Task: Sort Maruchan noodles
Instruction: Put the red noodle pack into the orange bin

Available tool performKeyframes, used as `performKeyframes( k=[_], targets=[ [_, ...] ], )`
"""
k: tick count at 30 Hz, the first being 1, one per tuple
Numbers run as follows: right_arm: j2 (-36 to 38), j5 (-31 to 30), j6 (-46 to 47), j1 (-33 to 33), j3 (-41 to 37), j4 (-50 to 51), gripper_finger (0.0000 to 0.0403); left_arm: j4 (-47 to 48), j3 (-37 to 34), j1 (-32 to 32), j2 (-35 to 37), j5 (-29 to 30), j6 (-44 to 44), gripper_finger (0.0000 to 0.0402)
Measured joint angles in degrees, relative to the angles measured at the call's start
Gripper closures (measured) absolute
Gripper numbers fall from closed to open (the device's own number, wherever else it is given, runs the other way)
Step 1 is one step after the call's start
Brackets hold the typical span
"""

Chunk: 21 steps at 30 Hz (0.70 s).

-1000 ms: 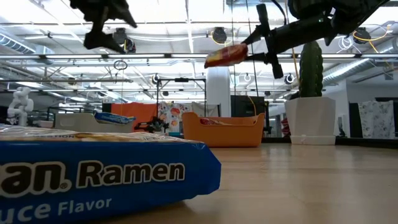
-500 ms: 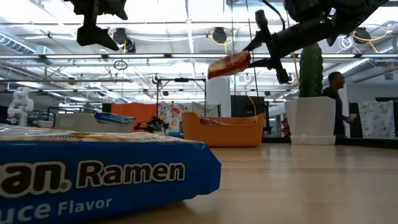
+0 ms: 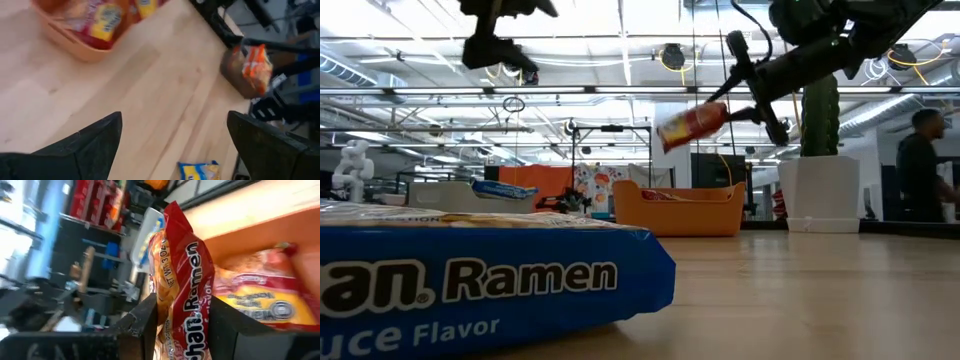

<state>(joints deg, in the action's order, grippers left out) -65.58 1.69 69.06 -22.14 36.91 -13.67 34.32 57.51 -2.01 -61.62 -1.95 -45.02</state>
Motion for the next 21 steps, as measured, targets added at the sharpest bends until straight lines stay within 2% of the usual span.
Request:
performKeyframes(
  k=[6, 14, 21],
  targets=[
    [-2.8, 2.8, -2.8, -1.6, 0.0, 0.5, 0.0284, -1.6, 0.0, 3.8, -4.4, 0.1, -1.7, 0.0039],
    [-9.2, 4.3, -4.1, -2.7, 0.0, -4.2, 0.0284, -6.6, -0.1, 6.6, -10.1, 0.5, -6.2, 0.0039],
    [-12.6, 4.3, -5.7, -4.6, -0.1, -4.6, 0.0252, -9.2, 0.0, 8.0, -11.8, 1.0, -8.6, 0.0039]
  ],
)
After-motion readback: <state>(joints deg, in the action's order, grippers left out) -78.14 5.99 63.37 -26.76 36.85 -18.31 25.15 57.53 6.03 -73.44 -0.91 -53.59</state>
